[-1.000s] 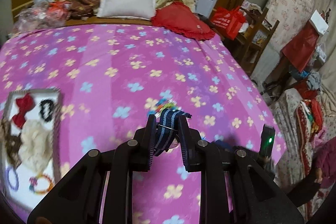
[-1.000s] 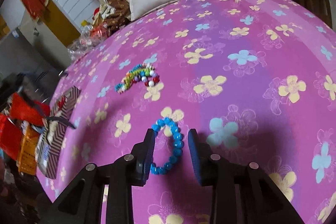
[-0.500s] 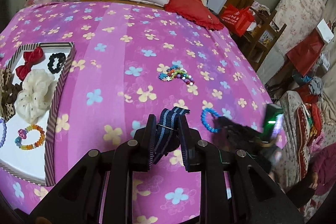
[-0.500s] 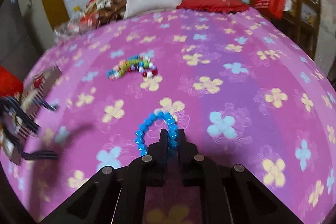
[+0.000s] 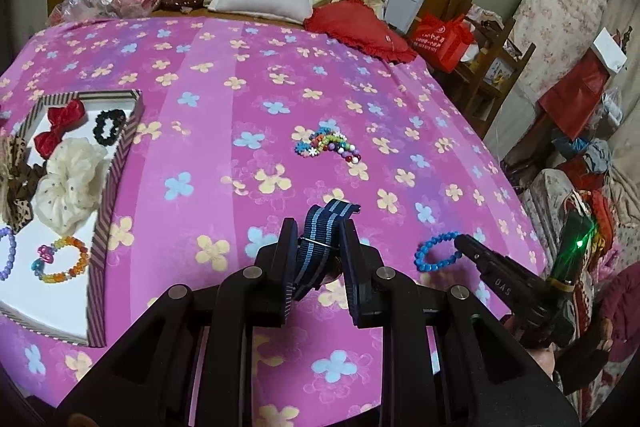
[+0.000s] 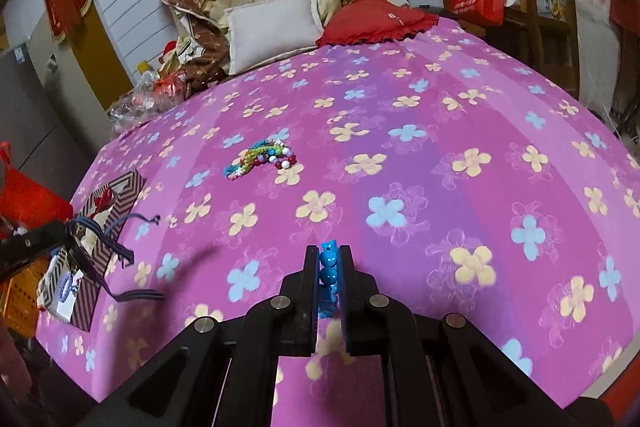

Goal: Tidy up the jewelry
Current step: 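Lift the watch and blue bracelet and carry them toward the tray, then lower the watch and blue bracelet into the tray and open both tools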

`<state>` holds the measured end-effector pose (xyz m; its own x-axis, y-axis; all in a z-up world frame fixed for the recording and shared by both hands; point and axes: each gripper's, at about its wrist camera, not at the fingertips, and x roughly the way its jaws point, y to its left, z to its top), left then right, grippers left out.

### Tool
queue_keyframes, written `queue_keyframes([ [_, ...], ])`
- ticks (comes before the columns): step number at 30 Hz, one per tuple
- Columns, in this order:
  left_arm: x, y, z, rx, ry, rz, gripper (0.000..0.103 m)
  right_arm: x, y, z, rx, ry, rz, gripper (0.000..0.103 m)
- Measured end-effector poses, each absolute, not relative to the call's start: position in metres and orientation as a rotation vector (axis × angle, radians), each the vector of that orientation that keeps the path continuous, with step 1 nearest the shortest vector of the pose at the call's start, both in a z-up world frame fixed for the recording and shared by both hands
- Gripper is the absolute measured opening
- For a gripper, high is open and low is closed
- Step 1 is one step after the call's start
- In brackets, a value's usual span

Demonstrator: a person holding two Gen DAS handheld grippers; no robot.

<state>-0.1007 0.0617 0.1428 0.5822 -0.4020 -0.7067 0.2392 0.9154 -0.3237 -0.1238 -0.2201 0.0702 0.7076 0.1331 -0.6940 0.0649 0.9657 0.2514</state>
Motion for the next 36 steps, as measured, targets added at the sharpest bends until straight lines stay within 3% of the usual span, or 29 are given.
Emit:
queue_keyframes([
  [6, -0.114, 0.092, 0.153, -0.231, 0.829, -0.344, 0.020, -0.132, -0.198, 0.084, 0.245, 0.793, 0.083, 0.008],
  [20, -0.124, 0.246, 0.166, -0.410, 0.717, -0.124, 0.020, -0.100, -0.071, 0.145, 0.114, 0.827, 0.353, 0.008],
  [27, -0.109, 0.320, 0.136, -0.516, 0.722, -0.055, 0.020, -0.079, 0.028, 0.157, 0.049, 0.873, 0.523, 0.008],
  [36, -0.079, 0.372, 0.090, -0.545, 0.812, 0.029, 0.020, -0.062, 0.146, 0.126, 0.012, 1.004, 0.731, 0.008],
])
